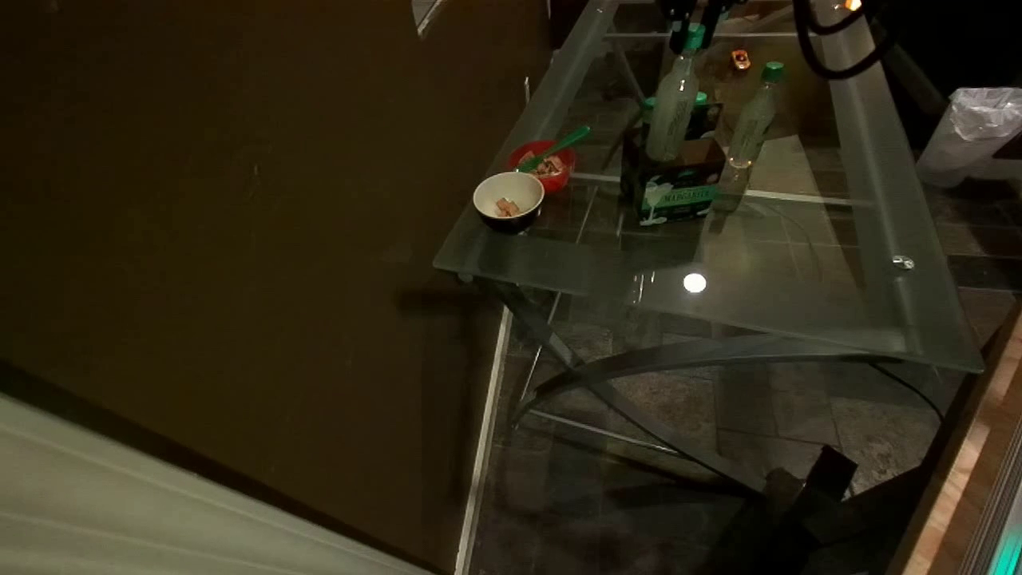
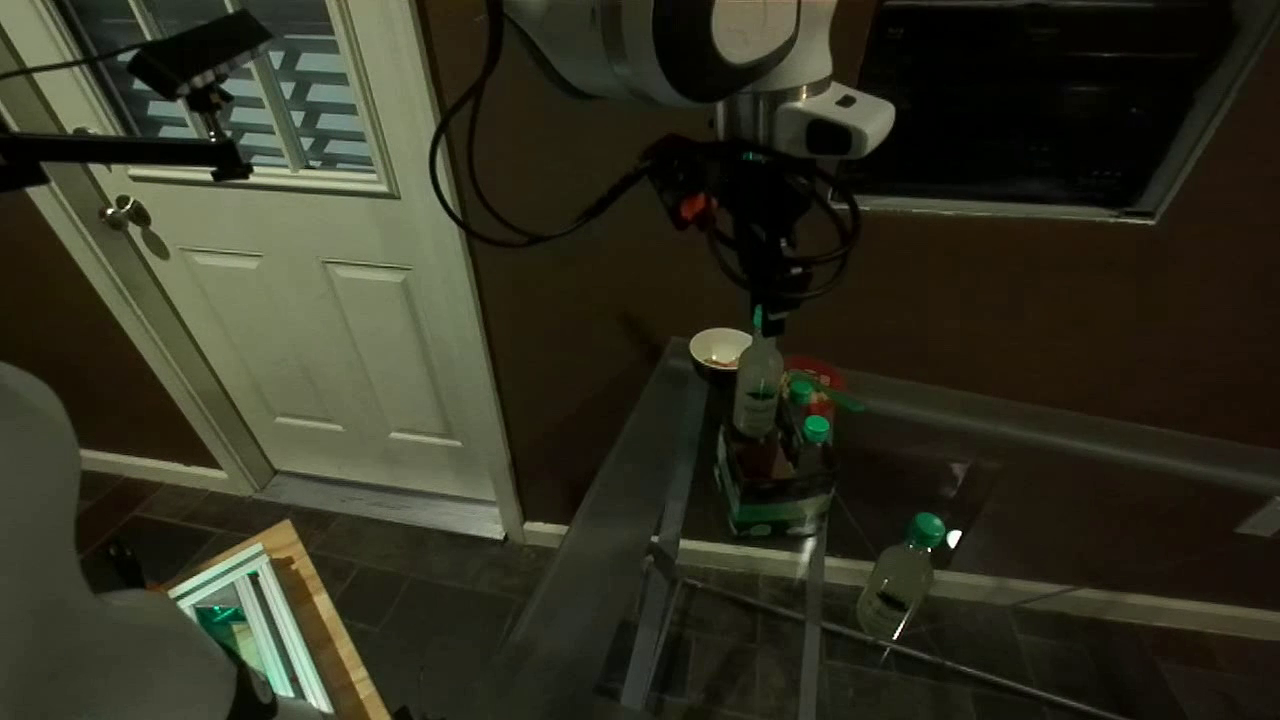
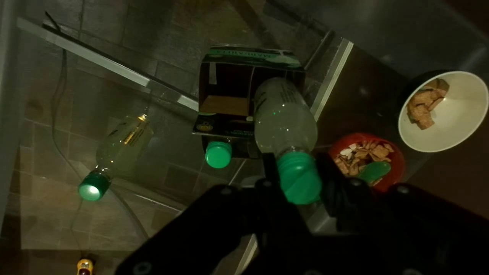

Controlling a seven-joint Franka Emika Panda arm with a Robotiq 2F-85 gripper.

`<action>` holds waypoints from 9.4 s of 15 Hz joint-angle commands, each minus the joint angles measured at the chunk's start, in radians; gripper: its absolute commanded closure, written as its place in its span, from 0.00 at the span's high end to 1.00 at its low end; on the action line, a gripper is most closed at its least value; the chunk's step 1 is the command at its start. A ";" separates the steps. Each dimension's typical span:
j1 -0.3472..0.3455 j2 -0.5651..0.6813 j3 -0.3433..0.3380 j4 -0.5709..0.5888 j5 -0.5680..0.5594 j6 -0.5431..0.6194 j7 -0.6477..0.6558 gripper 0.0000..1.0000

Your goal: Put the bottles inside the crate

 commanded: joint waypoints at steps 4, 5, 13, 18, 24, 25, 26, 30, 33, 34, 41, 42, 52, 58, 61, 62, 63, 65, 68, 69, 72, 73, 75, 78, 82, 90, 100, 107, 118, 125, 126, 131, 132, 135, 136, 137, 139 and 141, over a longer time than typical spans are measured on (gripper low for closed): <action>0.021 0.040 -0.010 0.011 -0.019 0.028 0.054 0.07; 0.023 0.045 -0.010 0.008 -0.021 0.032 0.056 0.07; 0.047 0.096 -0.018 -0.045 -0.112 0.103 0.146 0.07; 0.056 0.137 -0.033 -0.061 -0.103 0.163 0.147 0.08; 0.063 0.169 -0.058 -0.065 -0.108 0.184 0.140 0.09; 0.064 0.169 -0.061 -0.065 -0.107 0.180 0.133 0.09; 0.067 0.163 -0.066 -0.067 -0.116 0.171 0.139 0.51; 0.066 0.115 -0.083 -0.080 -0.148 0.142 0.140 0.75; 0.057 0.066 -0.098 -0.082 -0.192 0.073 0.144 0.95; 0.051 0.056 -0.103 -0.079 -0.217 0.047 0.148 0.99; -0.031 0.074 -0.155 -0.029 -0.204 0.018 0.097 1.00; -0.043 0.083 -0.165 -0.022 -0.193 0.021 0.089 1.00; -0.091 0.245 -0.230 0.095 -0.070 0.097 0.080 0.54; -0.086 0.314 -0.246 0.147 -0.038 0.098 0.080 0.32; -0.083 0.319 -0.255 0.153 -0.044 0.093 0.084 0.39; -0.083 0.319 -0.258 0.153 -0.045 0.091 0.085 0.42; -0.083 0.316 -0.258 0.151 -0.044 0.091 0.082 0.41; -0.084 0.305 -0.258 0.144 -0.037 0.089 0.075 0.42; -0.078 0.297 -0.261 0.144 -0.048 0.065 0.081 0.42; -0.077 0.296 -0.263 0.145 -0.052 0.060 0.087 0.41; -0.079 0.307 -0.264 0.150 -0.050 0.052 0.088 0.40; -0.080 0.313 -0.265 0.152 -0.049 0.052 0.089 0.41; -0.083 0.319 -0.264 0.153 -0.042 0.057 0.084 0.41; -0.085 0.325 -0.264 0.151 -0.034 0.070 0.079 0.38; -0.078 0.319 -0.266 0.144 -0.045 0.081 0.086 0.05; -0.028 0.131 -0.250 0.013 -0.096 0.022 0.081 0.08; -0.035 -0.138 -0.155 -0.082 -0.060 -0.171 -0.022 0.08; -0.029 -0.203 -0.086 -0.106 -0.025 -0.121 -0.030 0.08; -0.031 -0.158 -0.044 -0.147 -0.038 0.046 -0.023 0.08; -0.032 -0.102 -0.043 -0.152 -0.047 0.081 -0.011 0.07; -0.034 -0.092 -0.042 -0.153 -0.060 0.085 -0.001 0.07; -0.030 -0.040 -0.048 -0.167 -0.068 0.135 0.007 0.07; -0.029 -0.027 -0.048 -0.168 -0.076 0.145 0.011 0.07; -0.025 0.016 -0.055 -0.169 -0.078 0.179 0.014 0.07; -0.023 0.030 -0.058 -0.169 -0.080 0.193 0.016 0.07; -0.021 0.044 -0.061 -0.170 -0.081 0.208 0.018 0.07; -0.017 0.066 -0.067 -0.171 -0.084 0.227 0.018 0.07; -0.012 0.084 -0.074 -0.171 -0.089 0.241 0.018 0.07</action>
